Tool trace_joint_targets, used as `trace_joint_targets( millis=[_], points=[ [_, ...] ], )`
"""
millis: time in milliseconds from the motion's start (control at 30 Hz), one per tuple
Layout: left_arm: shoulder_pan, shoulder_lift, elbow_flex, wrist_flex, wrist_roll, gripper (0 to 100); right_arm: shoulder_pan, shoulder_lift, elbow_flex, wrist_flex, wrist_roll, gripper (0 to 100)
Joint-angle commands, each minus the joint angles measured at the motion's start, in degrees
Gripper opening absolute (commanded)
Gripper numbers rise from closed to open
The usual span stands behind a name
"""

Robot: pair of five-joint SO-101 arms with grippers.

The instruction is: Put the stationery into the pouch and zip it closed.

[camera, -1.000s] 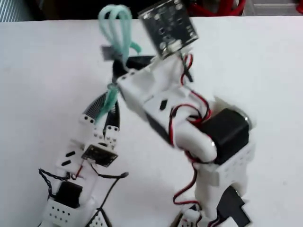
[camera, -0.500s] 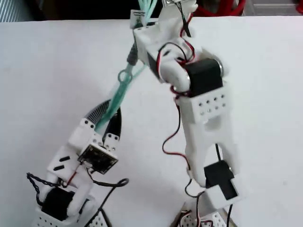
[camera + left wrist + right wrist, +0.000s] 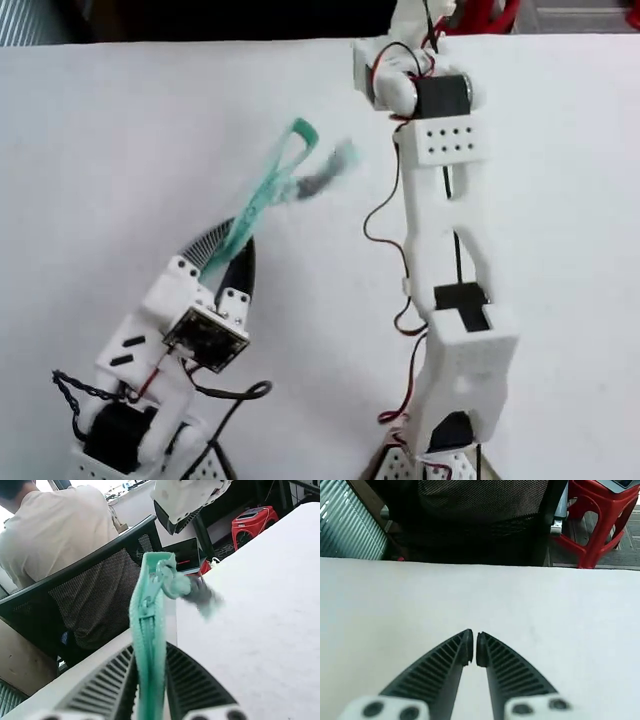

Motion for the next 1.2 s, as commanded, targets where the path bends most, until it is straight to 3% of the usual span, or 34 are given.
trace_joint_targets(
  millis=[0,133,267,300,567,700,800,900,1167],
  points=[
    [0.22,0.4,-1.14,0.0,0.62,2,-2.59,-6.46,-3.52,10.07,4.22,1.8],
    [0.04,0.4,2.2,-4.48,0.62,2,-6.64,-15.16,-8.79,22.46,12.04,1.8],
    [-0.04,0.4,3.43,-6.86,0.35,2,-11.47,-18.68,-7.74,33.1,33.05,4.9],
    [-0.04,0.4,3.43,-7.21,0.35,2,-11.82,-19.3,-5.36,32.66,34.55,6.2],
    [-4.79,0.4,3.43,-19.08,0.7,2,-20.44,-34.42,4.4,32.22,19.87,13.7],
    [-6.11,0.4,3.6,-20.57,0.79,2,-26.24,-42.77,16.97,31.96,20.57,17.6],
    [-6.99,0.4,3.69,-20.31,2.46,2,-27.47,-48.22,32.35,25.8,26.02,19.4],
    [-8.04,0.4,3.6,-20.31,4.57,2,-27.21,-55.34,48.26,13.67,26.02,20.1],
    [-7.69,0.4,3.43,-18.64,4.75,2,-29.67,-71.25,85.36,-21.85,20.04,19.8]
  ],
)
